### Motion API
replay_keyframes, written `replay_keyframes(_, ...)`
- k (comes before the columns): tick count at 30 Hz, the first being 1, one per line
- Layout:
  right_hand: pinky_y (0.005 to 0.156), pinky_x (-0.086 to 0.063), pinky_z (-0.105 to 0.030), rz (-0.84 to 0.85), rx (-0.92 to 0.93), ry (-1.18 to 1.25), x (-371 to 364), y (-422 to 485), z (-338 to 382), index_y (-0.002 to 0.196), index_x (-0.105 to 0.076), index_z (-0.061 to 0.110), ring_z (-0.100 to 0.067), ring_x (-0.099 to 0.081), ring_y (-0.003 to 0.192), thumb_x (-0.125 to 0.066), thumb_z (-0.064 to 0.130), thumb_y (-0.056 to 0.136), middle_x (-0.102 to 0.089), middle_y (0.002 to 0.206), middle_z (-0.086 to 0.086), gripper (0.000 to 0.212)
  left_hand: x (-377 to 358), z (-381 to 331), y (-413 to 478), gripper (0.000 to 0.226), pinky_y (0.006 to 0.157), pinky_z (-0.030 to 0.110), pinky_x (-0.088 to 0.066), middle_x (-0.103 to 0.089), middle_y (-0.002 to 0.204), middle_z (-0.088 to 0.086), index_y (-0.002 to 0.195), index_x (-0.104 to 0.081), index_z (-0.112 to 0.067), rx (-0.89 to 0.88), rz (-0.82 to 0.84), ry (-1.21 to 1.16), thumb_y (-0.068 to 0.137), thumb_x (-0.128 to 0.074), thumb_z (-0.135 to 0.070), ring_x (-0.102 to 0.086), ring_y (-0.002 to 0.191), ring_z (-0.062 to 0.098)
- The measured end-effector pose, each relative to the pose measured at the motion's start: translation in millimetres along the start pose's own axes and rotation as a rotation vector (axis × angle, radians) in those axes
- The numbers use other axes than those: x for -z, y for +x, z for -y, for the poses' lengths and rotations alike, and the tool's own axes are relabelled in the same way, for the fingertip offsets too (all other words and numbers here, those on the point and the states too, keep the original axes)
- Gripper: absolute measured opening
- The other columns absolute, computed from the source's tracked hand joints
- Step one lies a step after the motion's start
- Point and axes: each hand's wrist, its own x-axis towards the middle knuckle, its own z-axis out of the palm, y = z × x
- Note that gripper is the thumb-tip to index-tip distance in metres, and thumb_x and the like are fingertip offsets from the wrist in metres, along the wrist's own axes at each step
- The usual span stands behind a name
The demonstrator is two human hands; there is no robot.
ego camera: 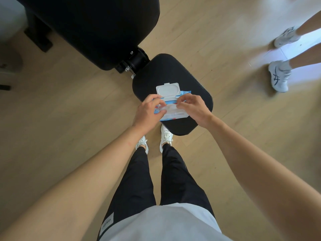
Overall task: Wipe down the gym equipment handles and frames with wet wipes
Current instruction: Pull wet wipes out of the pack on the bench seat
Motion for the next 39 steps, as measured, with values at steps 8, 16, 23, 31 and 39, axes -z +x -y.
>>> replay_keyframes(8, 0.074, -0.054, -0.023, -0.114, 0.373, -0.451, -13.9, -3.6, 9.0, 0.097, -0.075, 0.015, -0.013, -0.06, 0.084, -0.078, 0.02, 0.085, -0.064, 0.101, 0.002, 0.013, -6.9, 0.3, 0.0, 0.026, 0.076, 0.022, -0.051, -0.064, 0.124, 0.007, 0.103, -0.077, -0.013, 0.021, -0.042, -0.017, 0.081, -0.083, -0.026, -0.065, 0.105, 0.021)
replay_keyframes(16, 0.071, -0.048, -0.014, -0.095, 0.306, -0.286, -9.7, -3.5, 2.5, 0.091, -0.074, 0.004, -0.013, -0.061, 0.078, -0.064, 0.004, 0.09, -0.07, 0.088, -0.003, 0.009, -11.7, -15.5, 11.5, 0.01, 0.071, 0.021, -0.037, -0.066, 0.111, 0.005, 0.089, -0.077, -0.012, 0.124, -0.105, 0.0, 0.08, -0.077, -0.016, -0.063, 0.095, 0.02)
replay_keyframes(23, 0.07, -0.05, -0.007, -0.073, 0.319, -0.249, -4.3, -3.4, -1.0, 0.095, -0.069, 0.01, -0.012, -0.066, 0.08, -0.071, -0.005, 0.077, -0.07, 0.091, 0.0, 0.024, -8.5, -9.8, 17.0, 0.013, 0.074, 0.024, -0.035, -0.056, 0.123, 0.007, 0.098, -0.07, -0.009, 0.064, 0.003, 0.138, 0.093, -0.067, -0.021, -0.053, 0.112, 0.024)
replay_keyframes(31, 0.068, -0.053, -0.017, -0.108, 0.461, -0.335, -12.1, -4.0, -2.1, 0.098, -0.069, 0.009, -0.011, -0.062, 0.077, -0.075, 0.006, 0.085, -0.066, 0.09, 0.002, 0.014, 6.4, 2.5, 35.1, 0.008, 0.103, 0.037, -0.045, -0.044, 0.136, 0.011, 0.099, -0.061, -0.013, 0.23, 0.272, -0.124, 0.099, -0.058, -0.02, -0.048, 0.116, 0.022)
replay_keyframes(39, 0.067, -0.058, -0.039, -0.206, 0.532, -0.502, -24.7, 0.8, 2.2, 0.1, -0.067, 0.017, -0.019, -0.064, 0.082, -0.066, 0.019, 0.092, -0.066, 0.102, -0.002, 0.007, 10.2, 2.7, 33.1, 0.006, 0.095, 0.037, -0.055, -0.05, 0.13, 0.008, 0.099, -0.063, -0.016, 0.228, 0.206, -0.267, 0.096, -0.065, -0.021, -0.053, 0.118, 0.024)
